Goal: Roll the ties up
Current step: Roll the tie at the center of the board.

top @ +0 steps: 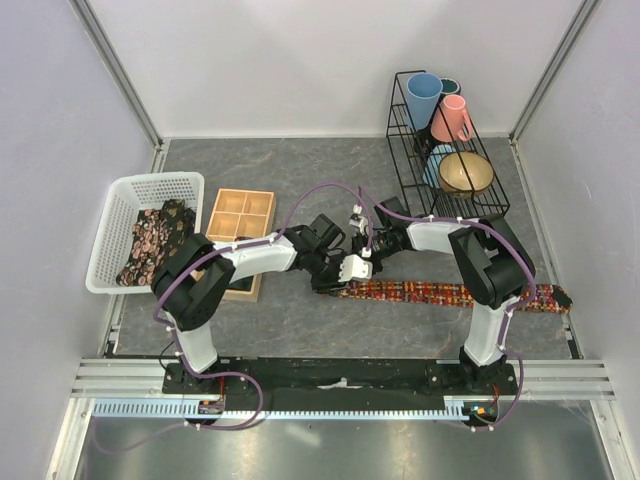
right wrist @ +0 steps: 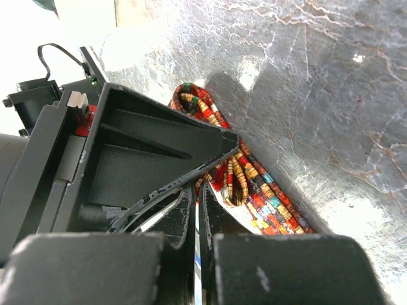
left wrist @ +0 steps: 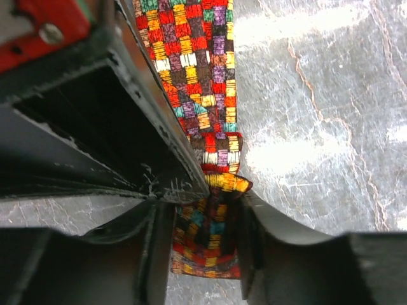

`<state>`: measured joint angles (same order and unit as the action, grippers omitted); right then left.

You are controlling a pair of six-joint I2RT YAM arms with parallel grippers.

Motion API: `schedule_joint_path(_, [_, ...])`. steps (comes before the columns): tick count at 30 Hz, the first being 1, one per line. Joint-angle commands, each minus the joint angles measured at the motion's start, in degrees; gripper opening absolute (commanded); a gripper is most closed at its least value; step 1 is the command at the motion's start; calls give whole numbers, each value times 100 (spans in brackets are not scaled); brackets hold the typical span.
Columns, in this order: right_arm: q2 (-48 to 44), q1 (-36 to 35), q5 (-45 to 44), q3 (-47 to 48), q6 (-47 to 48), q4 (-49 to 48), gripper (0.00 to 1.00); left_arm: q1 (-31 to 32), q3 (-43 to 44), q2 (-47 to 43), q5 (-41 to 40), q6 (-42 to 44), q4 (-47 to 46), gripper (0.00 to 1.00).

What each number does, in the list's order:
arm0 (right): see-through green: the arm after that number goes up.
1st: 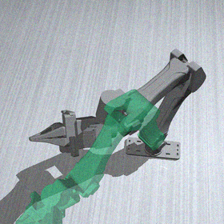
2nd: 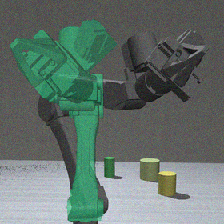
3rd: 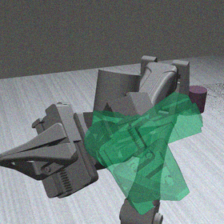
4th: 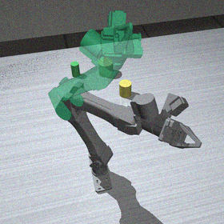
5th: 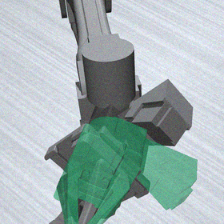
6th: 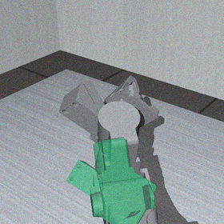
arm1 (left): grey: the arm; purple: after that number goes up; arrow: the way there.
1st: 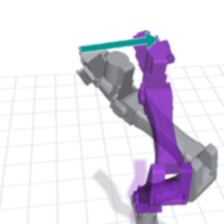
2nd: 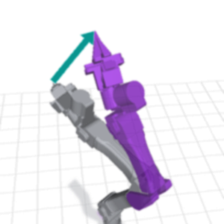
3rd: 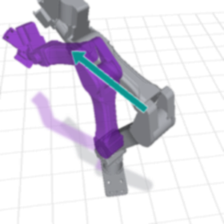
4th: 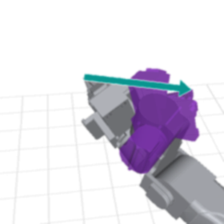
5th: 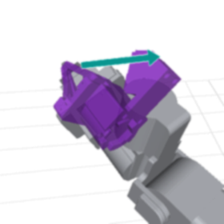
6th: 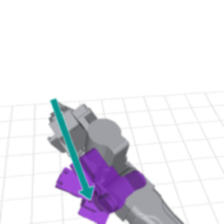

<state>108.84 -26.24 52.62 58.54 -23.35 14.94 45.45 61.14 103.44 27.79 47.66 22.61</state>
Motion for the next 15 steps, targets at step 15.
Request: schedule_joint_path(15, [366,40,-709,184,1218,527,0,-212,-603,-745,-134,-389,94,75])
